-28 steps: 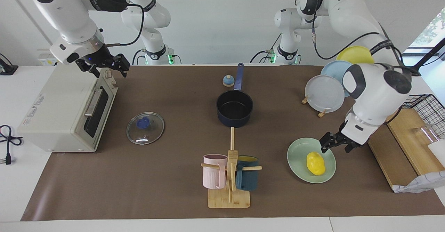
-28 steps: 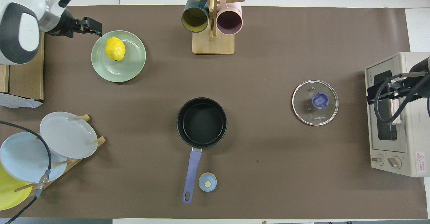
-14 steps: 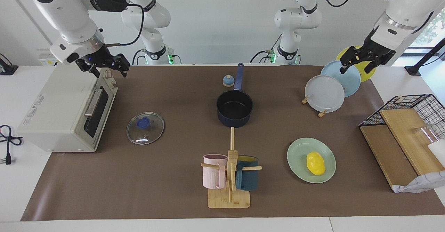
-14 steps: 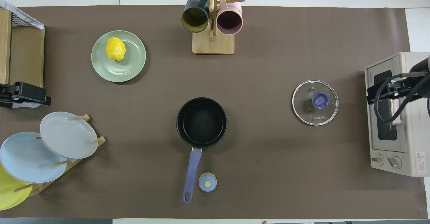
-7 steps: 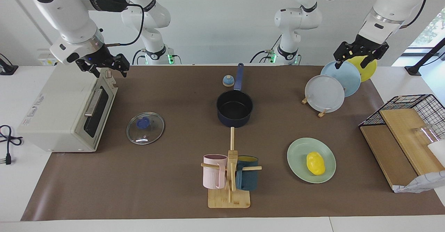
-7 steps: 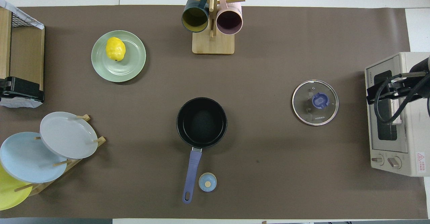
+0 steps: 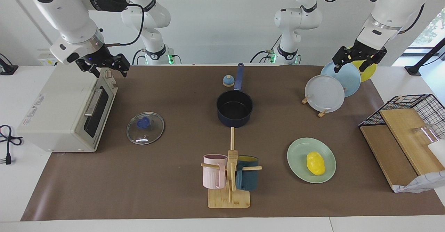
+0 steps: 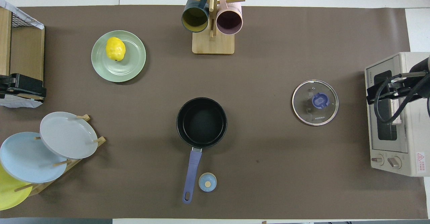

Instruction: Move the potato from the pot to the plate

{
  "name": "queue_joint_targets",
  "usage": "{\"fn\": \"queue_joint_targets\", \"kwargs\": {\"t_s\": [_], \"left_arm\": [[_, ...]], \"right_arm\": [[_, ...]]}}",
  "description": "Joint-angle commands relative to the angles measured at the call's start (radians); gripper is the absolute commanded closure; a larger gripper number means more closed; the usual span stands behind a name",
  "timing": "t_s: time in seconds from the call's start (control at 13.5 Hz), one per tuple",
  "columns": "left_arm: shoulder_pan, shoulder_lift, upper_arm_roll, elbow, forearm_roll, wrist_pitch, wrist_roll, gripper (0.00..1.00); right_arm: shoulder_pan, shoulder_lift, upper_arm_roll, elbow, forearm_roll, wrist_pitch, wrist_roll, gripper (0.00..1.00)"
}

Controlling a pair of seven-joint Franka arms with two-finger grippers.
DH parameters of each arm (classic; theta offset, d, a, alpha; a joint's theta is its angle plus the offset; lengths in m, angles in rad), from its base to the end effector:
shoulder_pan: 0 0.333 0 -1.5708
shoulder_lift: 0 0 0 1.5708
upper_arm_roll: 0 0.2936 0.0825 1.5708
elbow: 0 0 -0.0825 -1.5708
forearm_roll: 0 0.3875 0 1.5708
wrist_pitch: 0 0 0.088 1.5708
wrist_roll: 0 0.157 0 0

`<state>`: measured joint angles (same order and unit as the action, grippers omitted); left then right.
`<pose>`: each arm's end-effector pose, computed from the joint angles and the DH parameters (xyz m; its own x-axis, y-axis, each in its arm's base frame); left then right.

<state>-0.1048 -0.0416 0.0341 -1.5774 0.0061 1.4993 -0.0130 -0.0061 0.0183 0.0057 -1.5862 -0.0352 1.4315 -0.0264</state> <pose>0.5356 -0.0366 0.5657 0.9977 -0.0573 -0.0365 -0.0575 -0.9983 -0.0052 0.5376 -0.0061 0.5247 0.9847 0.0211 -0.1729 0.0268 -0.9992 0.0305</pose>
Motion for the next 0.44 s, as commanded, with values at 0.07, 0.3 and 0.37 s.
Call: {"fn": "queue_joint_targets", "kwargs": {"t_s": [0.07,0.3,0.37], "left_arm": [[-0.003,-0.009,0.004,-0.012,0.012,0.025,0.011,0.00],[0.007,-0.011,0.004,-0.013,0.008,0.032,0.012,0.00],[0.007,-0.009,0.004,-0.015,0.008,0.032,0.012,0.00]], "right_arm": [[-0.011,-0.014,0.008,-0.009,0.006,0.000,0.010,0.00],[-0.011,-0.014,0.008,-0.009,0.006,0.000,0.010,0.00],[-0.011,-0.014,0.008,-0.009,0.006,0.000,0.010,0.00]]}}
